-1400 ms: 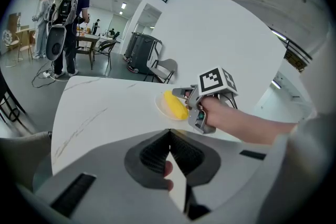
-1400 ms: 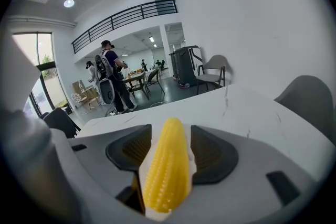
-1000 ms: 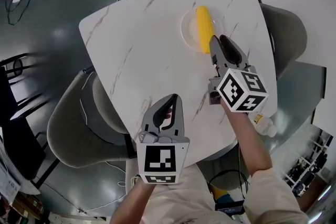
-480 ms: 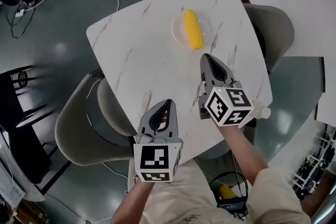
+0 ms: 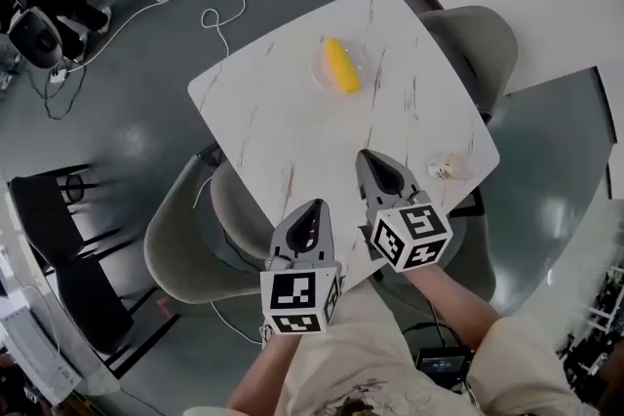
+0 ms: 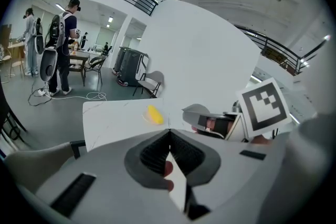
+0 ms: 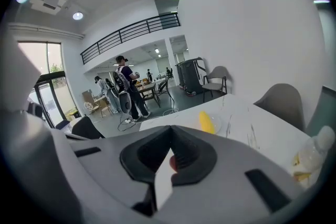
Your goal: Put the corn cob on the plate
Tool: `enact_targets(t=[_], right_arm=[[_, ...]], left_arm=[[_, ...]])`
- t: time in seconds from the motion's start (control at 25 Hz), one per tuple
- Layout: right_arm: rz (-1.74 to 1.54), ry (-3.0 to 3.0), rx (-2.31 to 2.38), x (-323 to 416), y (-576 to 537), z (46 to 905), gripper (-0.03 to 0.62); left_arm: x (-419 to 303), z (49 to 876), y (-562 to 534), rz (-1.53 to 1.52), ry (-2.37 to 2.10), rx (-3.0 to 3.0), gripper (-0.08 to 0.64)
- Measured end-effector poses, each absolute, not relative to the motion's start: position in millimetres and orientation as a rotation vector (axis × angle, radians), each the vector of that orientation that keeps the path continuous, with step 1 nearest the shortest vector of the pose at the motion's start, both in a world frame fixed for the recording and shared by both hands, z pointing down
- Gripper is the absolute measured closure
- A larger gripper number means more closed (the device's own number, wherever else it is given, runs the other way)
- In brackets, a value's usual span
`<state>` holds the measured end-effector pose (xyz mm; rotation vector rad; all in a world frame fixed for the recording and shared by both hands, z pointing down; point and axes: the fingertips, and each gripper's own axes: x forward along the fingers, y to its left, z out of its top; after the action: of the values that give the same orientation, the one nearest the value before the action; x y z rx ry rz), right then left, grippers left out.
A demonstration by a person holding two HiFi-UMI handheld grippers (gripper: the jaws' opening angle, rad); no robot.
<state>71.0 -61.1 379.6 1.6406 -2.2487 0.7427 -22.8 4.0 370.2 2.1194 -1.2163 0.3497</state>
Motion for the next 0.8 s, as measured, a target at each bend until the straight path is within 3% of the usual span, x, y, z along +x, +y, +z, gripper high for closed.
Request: enact_targets(t=[0.8], right_arm=[[0.761, -2.296, 1.727, 40, 122, 237, 0.588]], left_arm=[[-68, 230, 126, 0.23, -1.128, 2.243, 0.552]])
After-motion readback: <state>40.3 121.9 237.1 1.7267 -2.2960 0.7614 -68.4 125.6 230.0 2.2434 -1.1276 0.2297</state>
